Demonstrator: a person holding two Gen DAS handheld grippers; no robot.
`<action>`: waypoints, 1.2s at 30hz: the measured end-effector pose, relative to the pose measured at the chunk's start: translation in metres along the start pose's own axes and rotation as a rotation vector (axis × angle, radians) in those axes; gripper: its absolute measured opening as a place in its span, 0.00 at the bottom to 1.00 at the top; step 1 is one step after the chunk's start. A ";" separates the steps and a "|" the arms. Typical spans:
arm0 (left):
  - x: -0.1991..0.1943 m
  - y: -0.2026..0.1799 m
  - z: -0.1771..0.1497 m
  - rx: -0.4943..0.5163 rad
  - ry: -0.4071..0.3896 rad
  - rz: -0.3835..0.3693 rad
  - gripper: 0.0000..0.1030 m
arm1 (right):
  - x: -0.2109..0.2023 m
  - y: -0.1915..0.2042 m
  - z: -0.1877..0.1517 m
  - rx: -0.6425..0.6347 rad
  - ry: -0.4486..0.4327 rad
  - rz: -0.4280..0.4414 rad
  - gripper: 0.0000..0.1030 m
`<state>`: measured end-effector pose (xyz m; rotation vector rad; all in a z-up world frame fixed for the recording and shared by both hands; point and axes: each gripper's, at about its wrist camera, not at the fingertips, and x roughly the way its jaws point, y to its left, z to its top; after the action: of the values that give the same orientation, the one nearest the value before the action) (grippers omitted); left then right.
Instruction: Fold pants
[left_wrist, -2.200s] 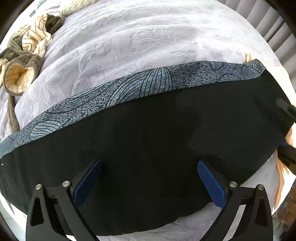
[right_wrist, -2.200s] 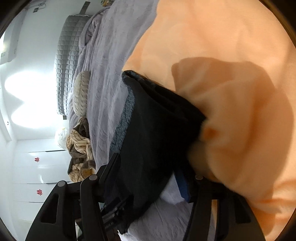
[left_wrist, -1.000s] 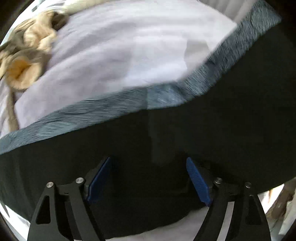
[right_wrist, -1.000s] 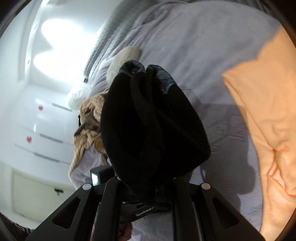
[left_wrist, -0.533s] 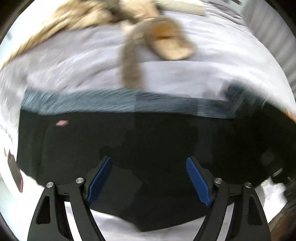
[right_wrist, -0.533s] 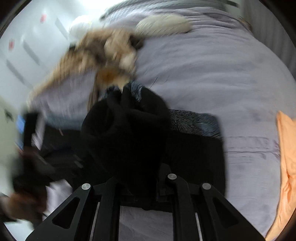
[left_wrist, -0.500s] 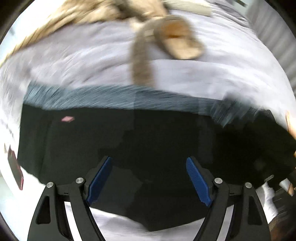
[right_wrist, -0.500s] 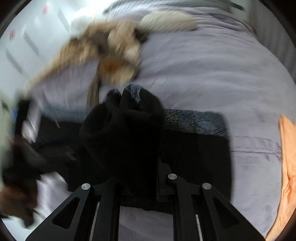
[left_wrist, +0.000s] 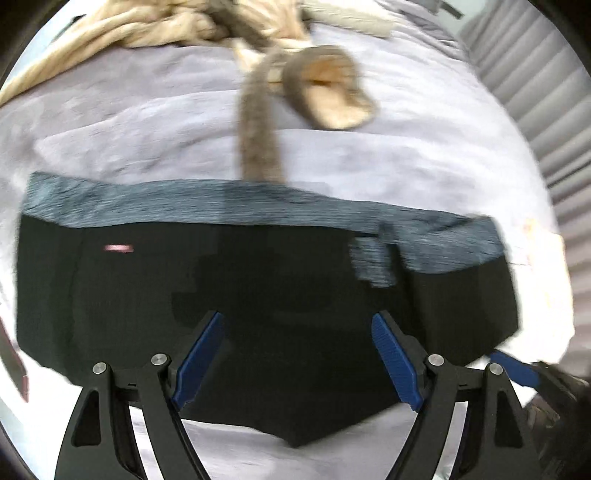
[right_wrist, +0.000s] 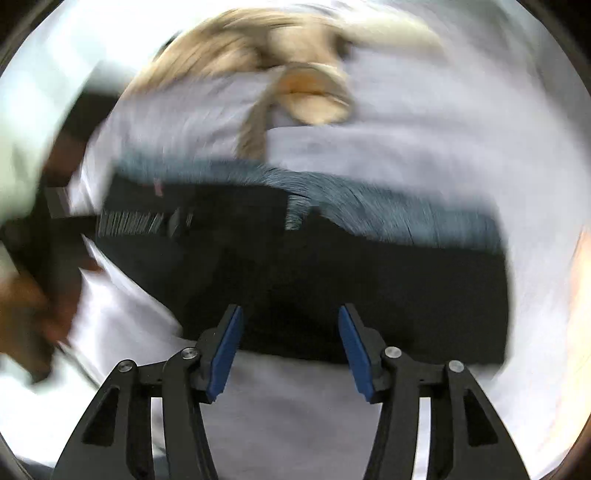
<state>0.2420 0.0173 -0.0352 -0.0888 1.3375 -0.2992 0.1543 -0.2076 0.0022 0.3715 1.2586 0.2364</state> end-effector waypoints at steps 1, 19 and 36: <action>-0.002 -0.008 -0.001 0.009 0.004 -0.035 0.81 | -0.005 -0.032 -0.003 0.168 0.006 0.102 0.57; 0.038 -0.110 -0.002 0.108 0.103 -0.110 0.35 | 0.037 -0.131 -0.029 0.784 -0.067 0.487 0.04; 0.023 -0.093 -0.007 0.129 0.012 0.104 0.70 | 0.001 -0.109 0.014 0.339 0.093 0.482 0.53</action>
<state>0.2250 -0.0774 -0.0369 0.0907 1.3263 -0.2970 0.1644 -0.3095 -0.0386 0.9677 1.2879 0.4550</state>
